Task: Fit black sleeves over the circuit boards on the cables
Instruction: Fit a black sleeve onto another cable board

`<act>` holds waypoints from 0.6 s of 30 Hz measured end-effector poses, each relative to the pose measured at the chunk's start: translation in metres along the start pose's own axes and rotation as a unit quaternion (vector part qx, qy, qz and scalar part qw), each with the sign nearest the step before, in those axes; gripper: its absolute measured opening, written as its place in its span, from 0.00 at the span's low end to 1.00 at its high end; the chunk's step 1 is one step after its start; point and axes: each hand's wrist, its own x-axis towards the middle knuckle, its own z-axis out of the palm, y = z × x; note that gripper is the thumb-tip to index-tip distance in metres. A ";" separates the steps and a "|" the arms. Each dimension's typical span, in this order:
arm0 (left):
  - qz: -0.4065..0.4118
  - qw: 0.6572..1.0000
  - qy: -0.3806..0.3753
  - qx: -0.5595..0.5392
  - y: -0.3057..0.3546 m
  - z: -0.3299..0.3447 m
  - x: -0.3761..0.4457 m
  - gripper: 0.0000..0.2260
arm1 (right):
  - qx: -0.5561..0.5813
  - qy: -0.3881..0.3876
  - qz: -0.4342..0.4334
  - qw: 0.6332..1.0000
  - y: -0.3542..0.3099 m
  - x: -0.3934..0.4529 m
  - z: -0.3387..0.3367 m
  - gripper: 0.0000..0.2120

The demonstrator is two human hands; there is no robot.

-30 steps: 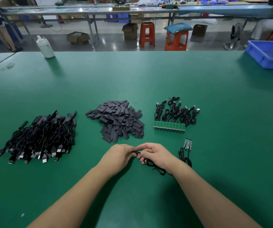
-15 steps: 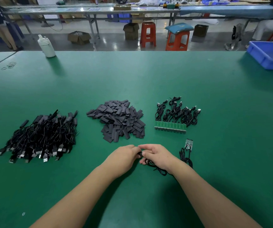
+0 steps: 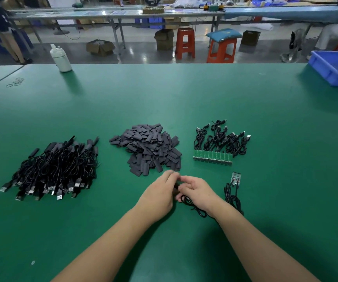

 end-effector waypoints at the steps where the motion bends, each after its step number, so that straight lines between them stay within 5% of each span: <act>1: -0.045 0.995 0.053 -0.070 0.002 0.001 -0.002 0.22 | 0.032 0.017 0.007 0.999 -0.001 0.001 0.001 0.17; 5: -0.195 0.932 0.168 -0.256 0.014 0.005 -0.006 0.14 | 0.239 0.123 0.012 0.963 -0.011 0.002 0.004 0.15; 8: -0.207 0.925 0.157 -0.278 0.022 0.010 -0.013 0.04 | 0.501 0.154 0.012 0.852 -0.021 0.005 0.014 0.14; 11: -0.202 0.915 0.118 -0.330 0.025 0.010 -0.017 0.02 | 0.569 0.145 -0.001 0.809 -0.032 0.010 0.024 0.13; 15: -0.226 0.895 0.111 -0.369 0.017 -0.002 -0.016 0.01 | 0.511 0.125 -0.014 0.850 -0.041 0.010 0.030 0.14; 18: -0.236 0.905 0.145 -0.323 -0.005 -0.023 -0.016 0.04 | 0.234 0.161 -0.014 0.959 -0.045 0.005 0.018 0.14</act>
